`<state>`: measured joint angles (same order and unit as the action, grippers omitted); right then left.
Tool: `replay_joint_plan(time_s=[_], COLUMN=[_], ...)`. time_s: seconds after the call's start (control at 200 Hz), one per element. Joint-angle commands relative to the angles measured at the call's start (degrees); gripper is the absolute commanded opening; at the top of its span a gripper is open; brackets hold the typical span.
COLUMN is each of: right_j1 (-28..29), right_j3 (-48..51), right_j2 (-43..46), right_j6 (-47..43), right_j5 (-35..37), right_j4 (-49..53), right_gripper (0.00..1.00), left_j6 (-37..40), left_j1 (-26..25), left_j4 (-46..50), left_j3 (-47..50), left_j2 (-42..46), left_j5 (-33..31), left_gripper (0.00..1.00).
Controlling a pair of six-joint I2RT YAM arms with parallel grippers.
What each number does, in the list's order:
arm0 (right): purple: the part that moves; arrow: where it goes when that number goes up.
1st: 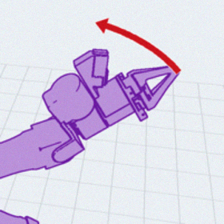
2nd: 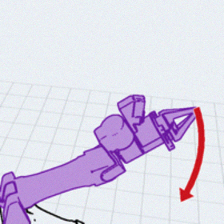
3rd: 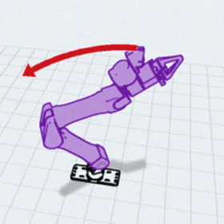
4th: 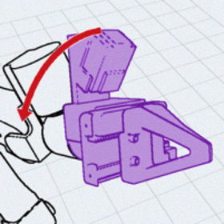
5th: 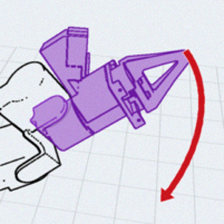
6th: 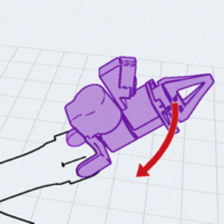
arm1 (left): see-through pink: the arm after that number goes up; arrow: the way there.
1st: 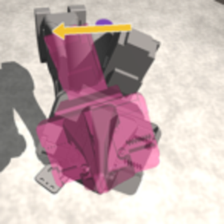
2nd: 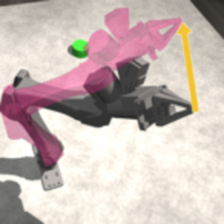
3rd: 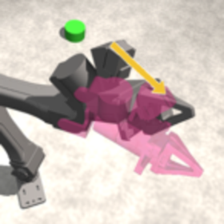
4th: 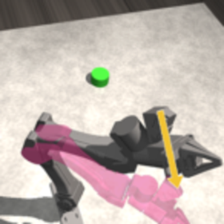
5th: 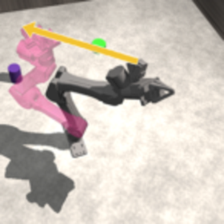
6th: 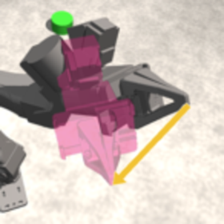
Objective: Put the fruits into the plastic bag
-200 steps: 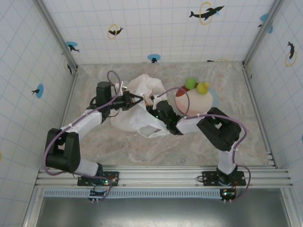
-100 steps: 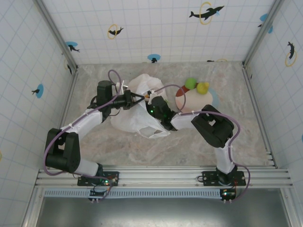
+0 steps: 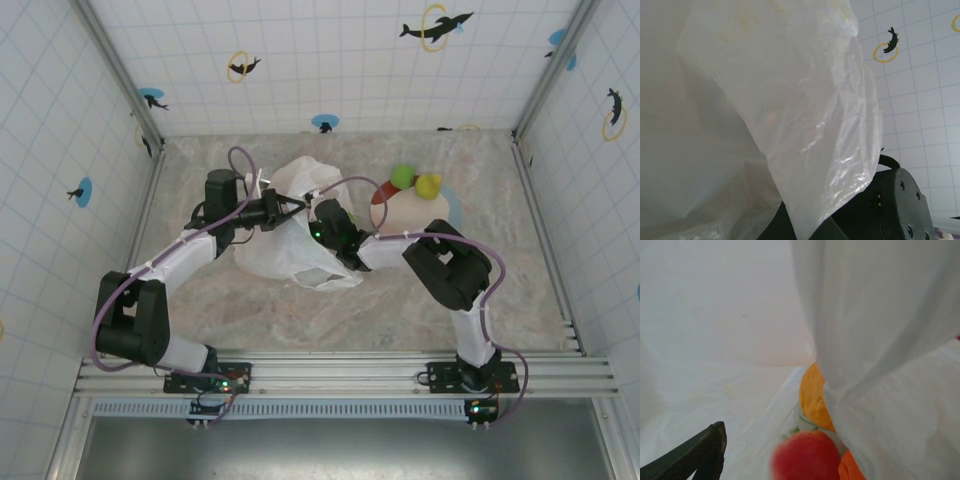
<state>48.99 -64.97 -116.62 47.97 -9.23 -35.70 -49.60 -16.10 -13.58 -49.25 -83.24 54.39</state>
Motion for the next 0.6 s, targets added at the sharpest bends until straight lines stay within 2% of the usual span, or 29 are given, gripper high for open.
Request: replay_joint_plan(time_s=[0.0,0.35,0.595], right_j1=[-0.9,-3.1,-5.1], right_j3=[-1.4,6.9,13.6], right_j2=[1.9,11.6,23.0], right_j6=[-1.9,-7.9,-18.1], right_j5=[-2.3,-4.3,-3.1], right_j4=[2.2,6.9,16.8], right_gripper=[0.85,0.83,0.82], left_j6=[-0.5,-0.1,-0.6], left_j1=[-0.4,-0.3,0.5], left_j4=[-1.1,-1.0,-1.8], left_j3=[-1.7,-1.6,-0.5], left_j2=[0.8,1.1,1.3], left_j5=[-0.2,-1.8,-2.7], left_gripper=[0.00,0.00,0.00])
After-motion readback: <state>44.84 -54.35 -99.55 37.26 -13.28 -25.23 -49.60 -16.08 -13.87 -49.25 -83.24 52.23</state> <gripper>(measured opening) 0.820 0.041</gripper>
